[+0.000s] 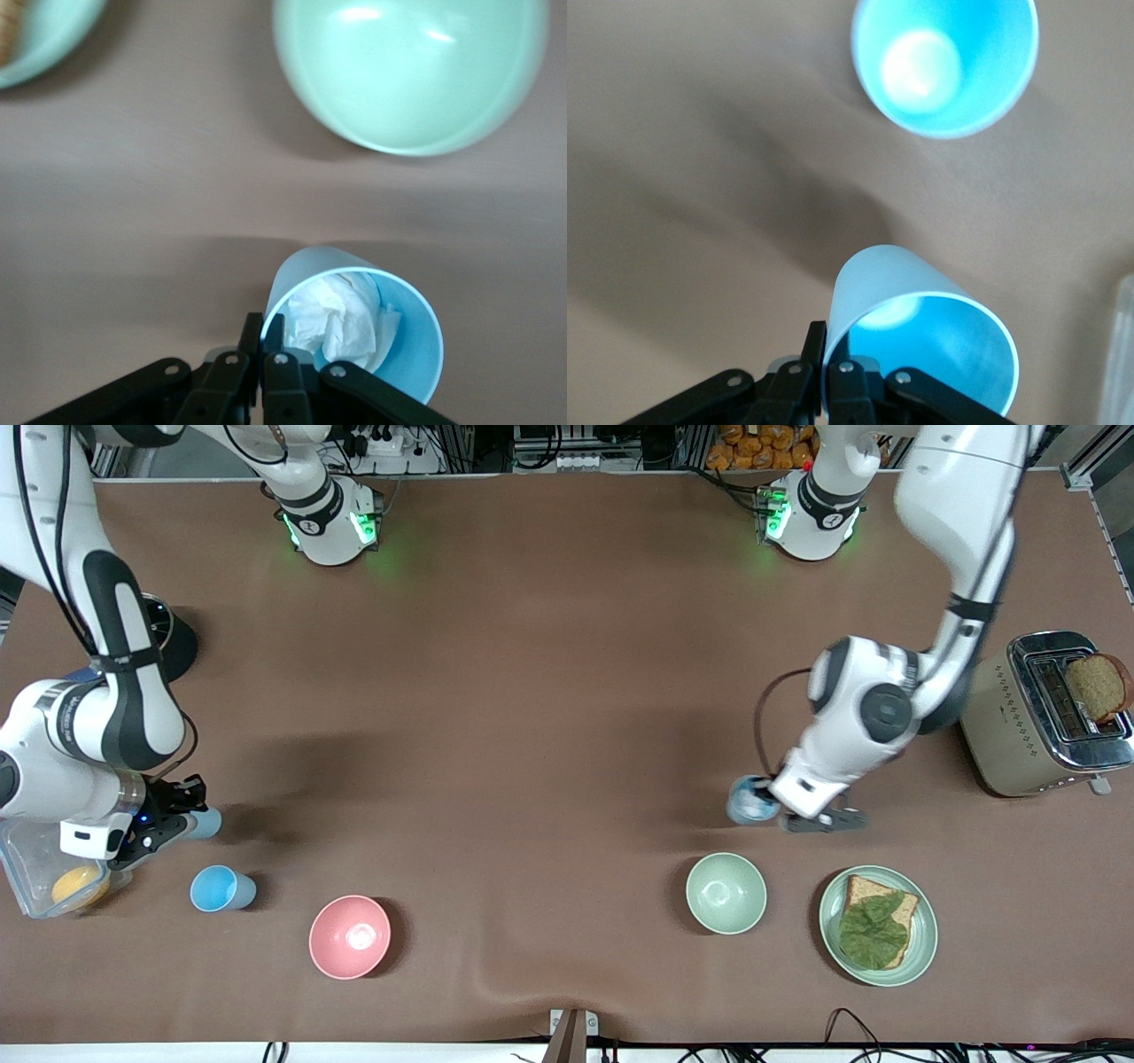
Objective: Stack blue cups with both arms
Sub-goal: 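Lift and carry both cups toward the table middle with both grippers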
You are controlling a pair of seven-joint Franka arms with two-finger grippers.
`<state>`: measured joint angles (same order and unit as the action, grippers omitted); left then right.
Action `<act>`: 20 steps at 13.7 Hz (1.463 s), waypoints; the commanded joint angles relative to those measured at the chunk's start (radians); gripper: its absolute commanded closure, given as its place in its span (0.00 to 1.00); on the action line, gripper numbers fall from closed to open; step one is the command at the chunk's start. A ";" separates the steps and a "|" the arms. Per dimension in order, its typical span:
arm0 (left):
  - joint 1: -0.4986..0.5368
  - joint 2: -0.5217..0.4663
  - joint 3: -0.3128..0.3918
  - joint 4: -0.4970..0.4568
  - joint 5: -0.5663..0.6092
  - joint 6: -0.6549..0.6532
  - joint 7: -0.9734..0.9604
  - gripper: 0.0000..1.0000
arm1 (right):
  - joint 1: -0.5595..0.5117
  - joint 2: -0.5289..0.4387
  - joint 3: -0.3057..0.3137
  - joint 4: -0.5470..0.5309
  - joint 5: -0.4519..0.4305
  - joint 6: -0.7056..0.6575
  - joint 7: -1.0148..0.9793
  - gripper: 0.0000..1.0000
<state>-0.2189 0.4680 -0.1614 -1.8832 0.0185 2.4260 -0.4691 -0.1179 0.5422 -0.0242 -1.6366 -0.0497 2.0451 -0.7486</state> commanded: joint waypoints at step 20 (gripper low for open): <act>-0.508 0.248 -0.003 0.294 -0.038 -0.022 -0.769 0.97 | 0.495 -0.048 0.012 0.133 0.142 -0.186 0.878 1.00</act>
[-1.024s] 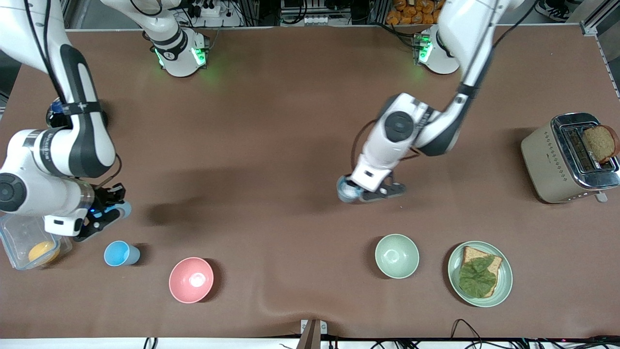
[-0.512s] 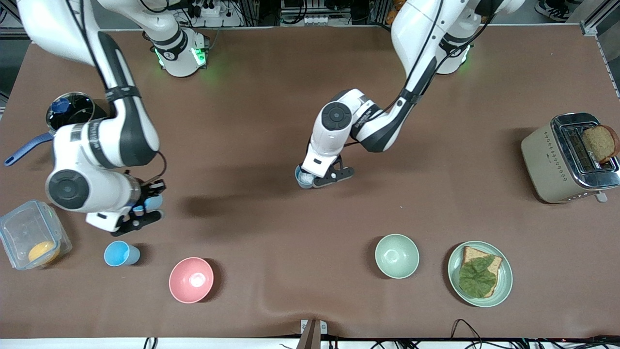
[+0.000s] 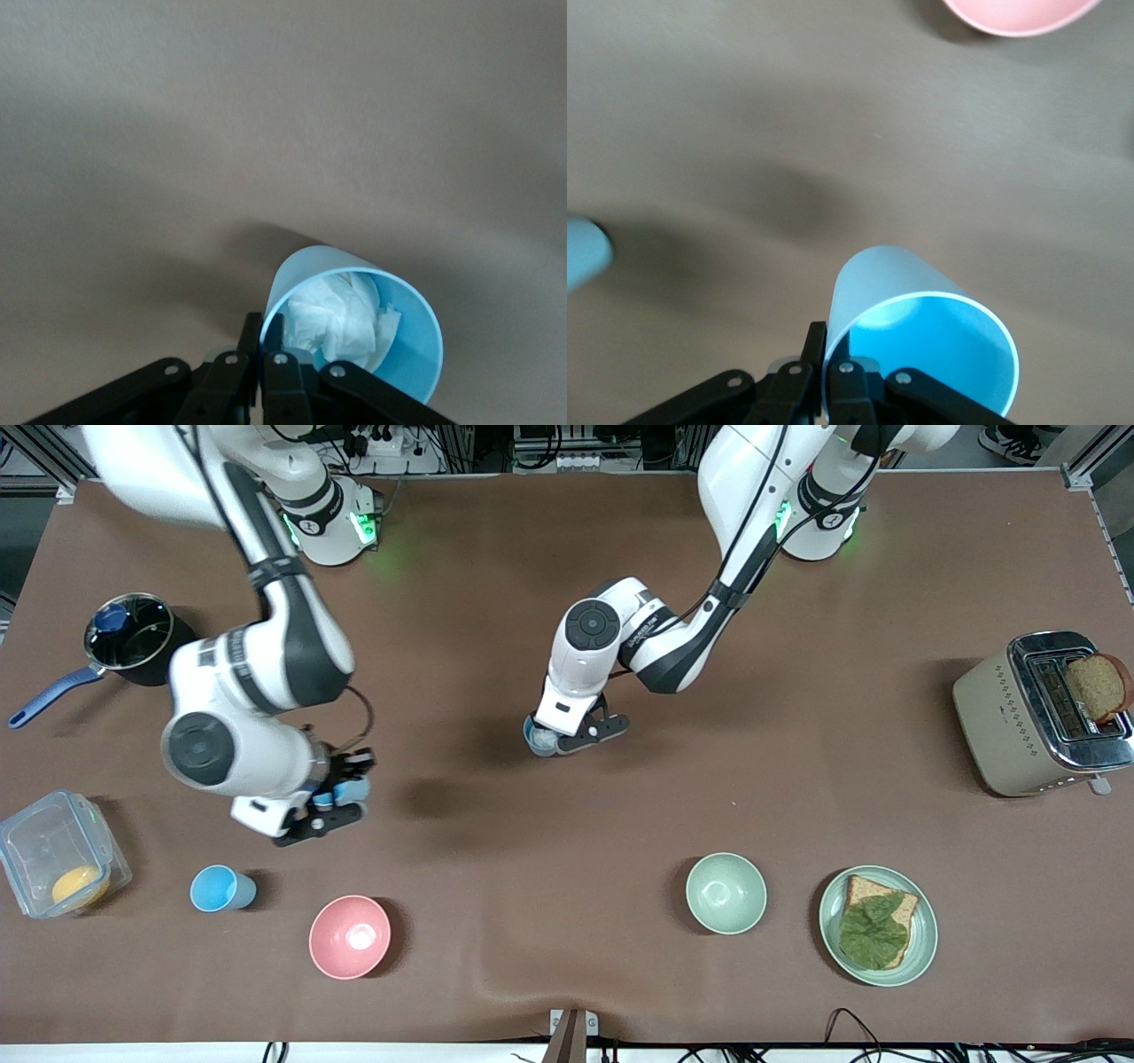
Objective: Stack blue cups with both arms
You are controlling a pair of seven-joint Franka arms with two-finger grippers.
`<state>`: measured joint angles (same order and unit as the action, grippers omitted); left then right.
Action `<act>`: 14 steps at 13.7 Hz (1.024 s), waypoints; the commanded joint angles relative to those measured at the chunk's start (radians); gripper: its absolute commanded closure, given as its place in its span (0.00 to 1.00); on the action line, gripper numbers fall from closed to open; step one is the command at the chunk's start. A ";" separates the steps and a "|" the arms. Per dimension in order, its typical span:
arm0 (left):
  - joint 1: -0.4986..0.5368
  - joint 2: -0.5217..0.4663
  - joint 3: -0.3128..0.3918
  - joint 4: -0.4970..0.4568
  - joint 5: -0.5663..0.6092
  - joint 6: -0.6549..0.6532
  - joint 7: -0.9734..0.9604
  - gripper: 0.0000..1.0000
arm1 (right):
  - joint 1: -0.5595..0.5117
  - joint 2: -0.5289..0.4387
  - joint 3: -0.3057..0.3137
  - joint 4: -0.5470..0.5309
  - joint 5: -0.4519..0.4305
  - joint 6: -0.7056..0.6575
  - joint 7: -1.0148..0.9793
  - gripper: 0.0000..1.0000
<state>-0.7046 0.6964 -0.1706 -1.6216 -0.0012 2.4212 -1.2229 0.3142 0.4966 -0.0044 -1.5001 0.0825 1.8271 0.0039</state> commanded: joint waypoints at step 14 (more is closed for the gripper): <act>0.333 -0.532 0.103 0.032 0.113 -0.541 0.344 0.00 | 0.438 0.031 -0.011 -0.006 -0.047 0.139 0.379 1.00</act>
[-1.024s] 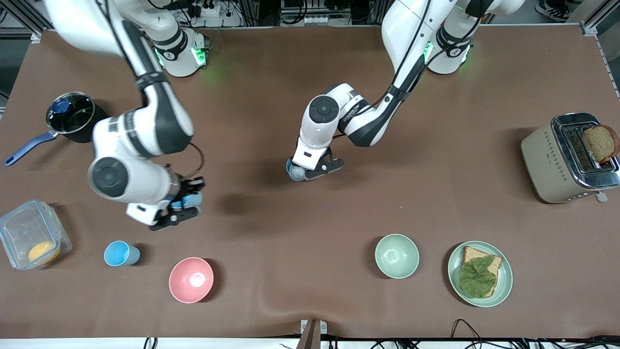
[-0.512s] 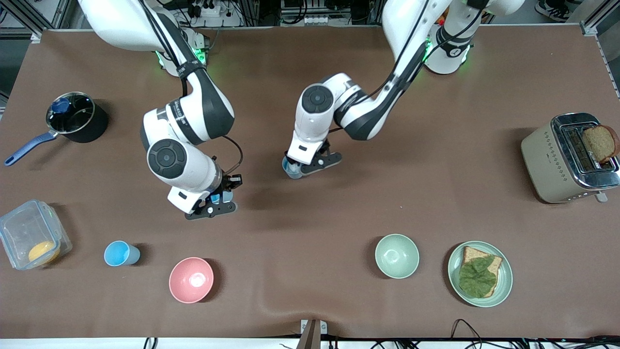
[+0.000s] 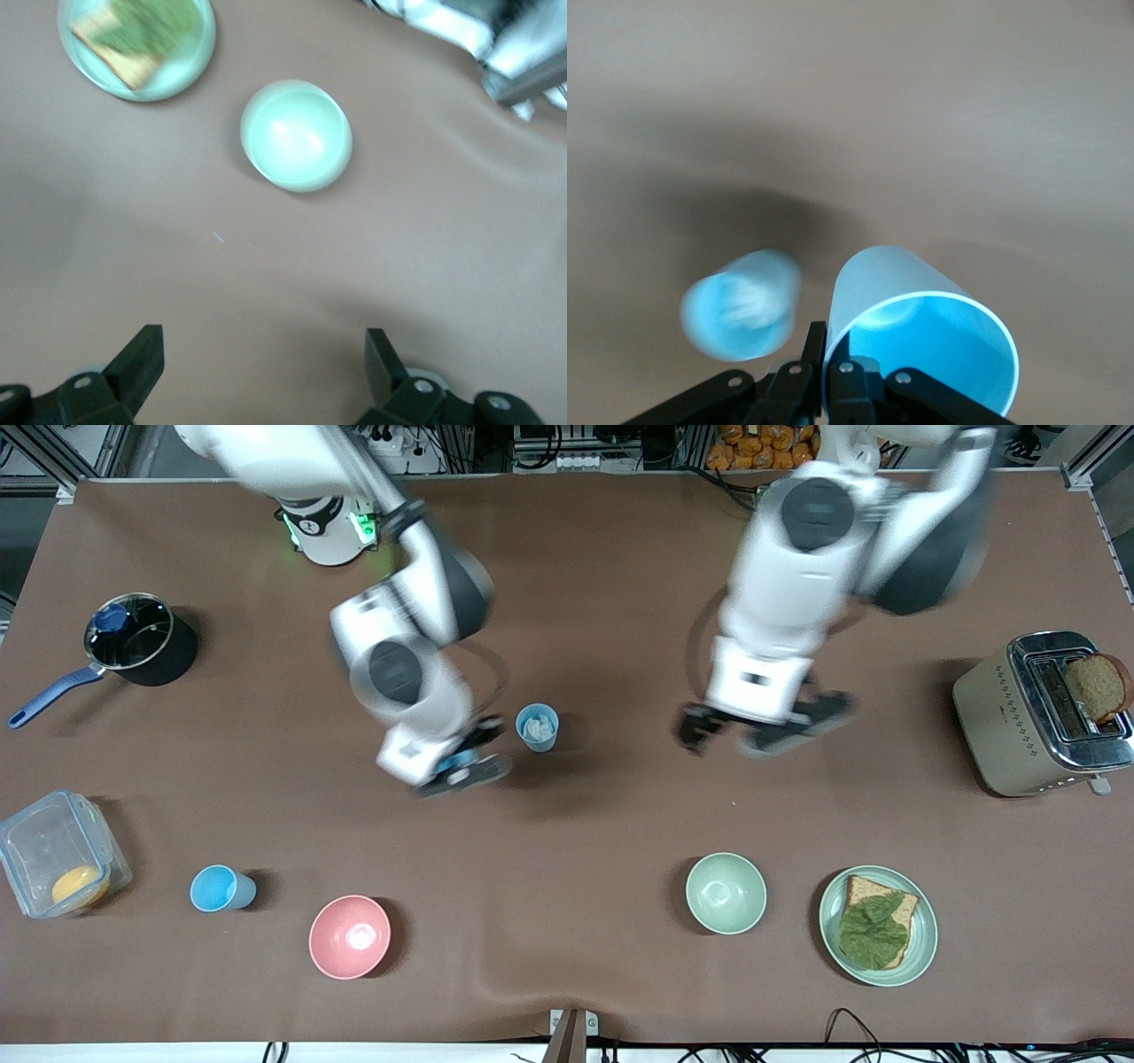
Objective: Stack blue cups with both arms
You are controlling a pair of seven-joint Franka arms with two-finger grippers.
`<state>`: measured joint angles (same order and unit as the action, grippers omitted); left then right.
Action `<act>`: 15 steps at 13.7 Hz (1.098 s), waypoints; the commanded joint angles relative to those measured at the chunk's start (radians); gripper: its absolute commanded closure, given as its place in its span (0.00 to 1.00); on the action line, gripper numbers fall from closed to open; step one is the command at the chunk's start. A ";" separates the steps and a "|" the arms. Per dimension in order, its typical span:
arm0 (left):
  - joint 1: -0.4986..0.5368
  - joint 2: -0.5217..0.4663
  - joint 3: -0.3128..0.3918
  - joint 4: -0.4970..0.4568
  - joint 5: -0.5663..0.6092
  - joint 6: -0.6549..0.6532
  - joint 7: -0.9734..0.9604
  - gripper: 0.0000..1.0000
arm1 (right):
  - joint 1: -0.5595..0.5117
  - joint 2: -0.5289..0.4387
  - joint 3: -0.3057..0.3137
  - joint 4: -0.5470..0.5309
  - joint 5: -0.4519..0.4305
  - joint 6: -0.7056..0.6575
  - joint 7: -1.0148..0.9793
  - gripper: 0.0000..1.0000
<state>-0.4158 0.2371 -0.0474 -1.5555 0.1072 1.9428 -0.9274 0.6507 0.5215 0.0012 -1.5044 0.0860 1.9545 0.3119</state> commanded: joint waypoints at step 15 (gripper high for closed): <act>0.302 -0.159 0.074 0.028 -0.113 -0.243 0.633 0.00 | 0.184 0.068 -0.017 0.000 -0.115 0.072 0.243 1.00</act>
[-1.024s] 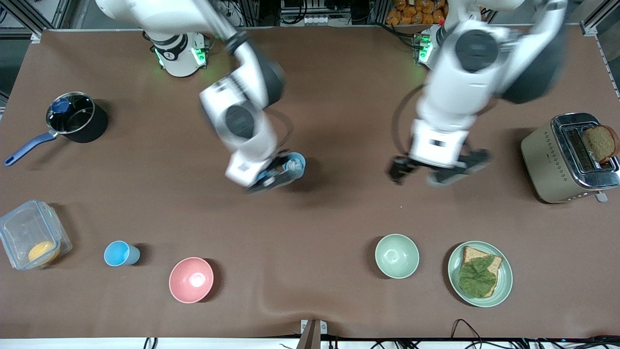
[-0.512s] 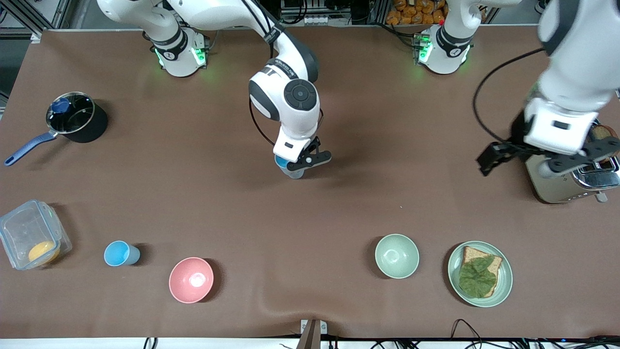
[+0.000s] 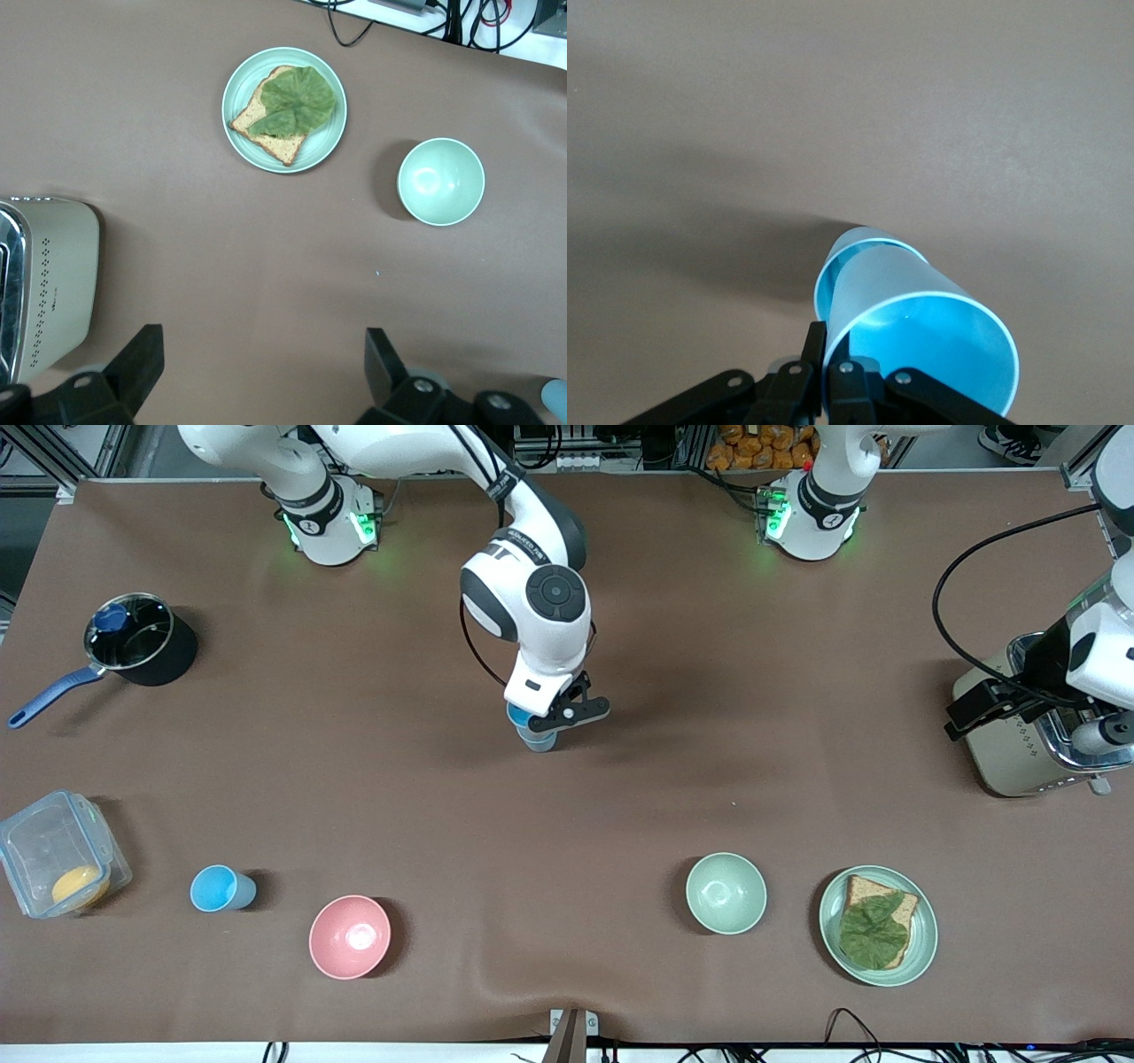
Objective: Stack blue cups with both arms
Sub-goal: 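Lower the blue cup into the tissue cup while the left gripper withdraws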
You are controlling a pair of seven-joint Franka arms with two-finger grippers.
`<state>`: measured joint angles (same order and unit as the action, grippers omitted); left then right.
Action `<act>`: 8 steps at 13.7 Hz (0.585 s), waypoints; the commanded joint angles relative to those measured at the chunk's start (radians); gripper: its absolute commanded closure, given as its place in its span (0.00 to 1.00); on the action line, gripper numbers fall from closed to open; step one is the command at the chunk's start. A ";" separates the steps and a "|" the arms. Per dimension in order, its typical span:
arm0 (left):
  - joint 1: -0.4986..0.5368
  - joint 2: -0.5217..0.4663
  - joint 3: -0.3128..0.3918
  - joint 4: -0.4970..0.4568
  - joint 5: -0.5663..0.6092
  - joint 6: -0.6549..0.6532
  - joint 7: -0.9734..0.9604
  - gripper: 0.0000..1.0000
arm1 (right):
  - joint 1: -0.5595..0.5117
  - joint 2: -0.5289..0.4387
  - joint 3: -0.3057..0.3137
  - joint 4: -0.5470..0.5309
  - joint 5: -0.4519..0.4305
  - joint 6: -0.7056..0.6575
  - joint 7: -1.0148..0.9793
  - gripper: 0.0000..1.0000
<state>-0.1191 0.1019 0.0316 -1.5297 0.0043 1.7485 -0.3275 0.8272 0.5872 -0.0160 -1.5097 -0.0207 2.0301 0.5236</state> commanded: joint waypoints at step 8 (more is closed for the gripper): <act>0.003 -0.041 -0.019 0.011 -0.015 -0.066 0.041 0.00 | 0.010 0.006 0.001 0.002 -0.002 -0.008 0.115 0.00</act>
<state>-0.1203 0.0705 0.0182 -1.5243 0.0043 1.7035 -0.3109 0.8325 0.5916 -0.0158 -1.5132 -0.0204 2.0266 0.5947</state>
